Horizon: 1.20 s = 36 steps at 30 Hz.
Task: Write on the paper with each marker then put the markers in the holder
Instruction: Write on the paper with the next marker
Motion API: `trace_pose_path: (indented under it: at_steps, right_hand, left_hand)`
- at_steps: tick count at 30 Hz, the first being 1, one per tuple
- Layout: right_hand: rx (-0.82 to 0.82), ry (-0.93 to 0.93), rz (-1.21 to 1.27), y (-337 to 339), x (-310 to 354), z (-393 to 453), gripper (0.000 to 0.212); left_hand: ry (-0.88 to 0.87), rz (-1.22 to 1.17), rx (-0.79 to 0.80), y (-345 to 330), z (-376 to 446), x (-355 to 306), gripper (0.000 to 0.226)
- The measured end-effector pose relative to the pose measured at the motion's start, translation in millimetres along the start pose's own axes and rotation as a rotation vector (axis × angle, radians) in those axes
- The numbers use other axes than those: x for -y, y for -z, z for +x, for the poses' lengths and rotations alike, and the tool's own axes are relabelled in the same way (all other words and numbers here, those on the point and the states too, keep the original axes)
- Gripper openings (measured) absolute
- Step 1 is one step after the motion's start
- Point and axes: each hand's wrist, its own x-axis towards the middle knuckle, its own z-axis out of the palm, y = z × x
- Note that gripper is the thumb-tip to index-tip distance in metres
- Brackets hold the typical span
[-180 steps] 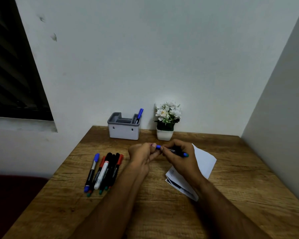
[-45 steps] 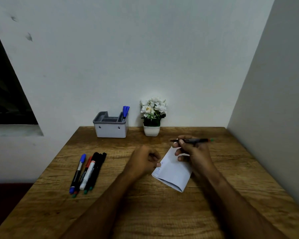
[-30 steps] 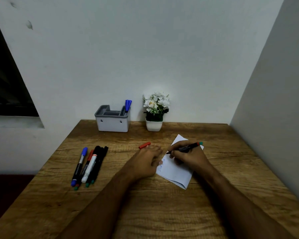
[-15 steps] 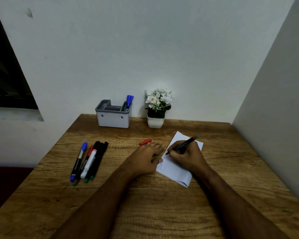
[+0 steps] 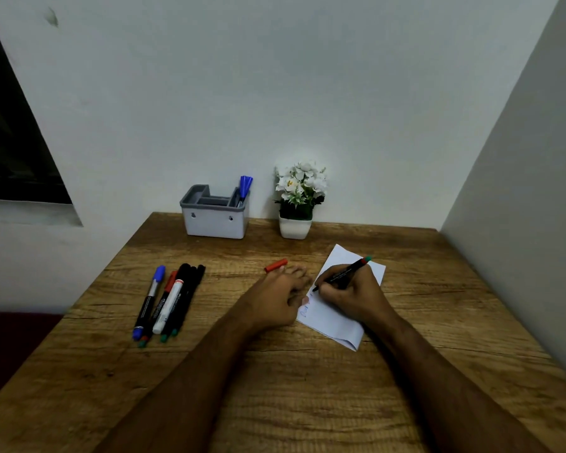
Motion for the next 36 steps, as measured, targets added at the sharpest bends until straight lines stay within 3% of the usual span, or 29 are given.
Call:
trace_pose_path:
  at_steps: [36]
  right_hand:
    - [-0.077,-0.053,-0.012,-1.5,2.9,2.4,0.014]
  left_hand:
    - [-0.031,-0.003,-0.005,-2.2,0.7,2.1,0.059]
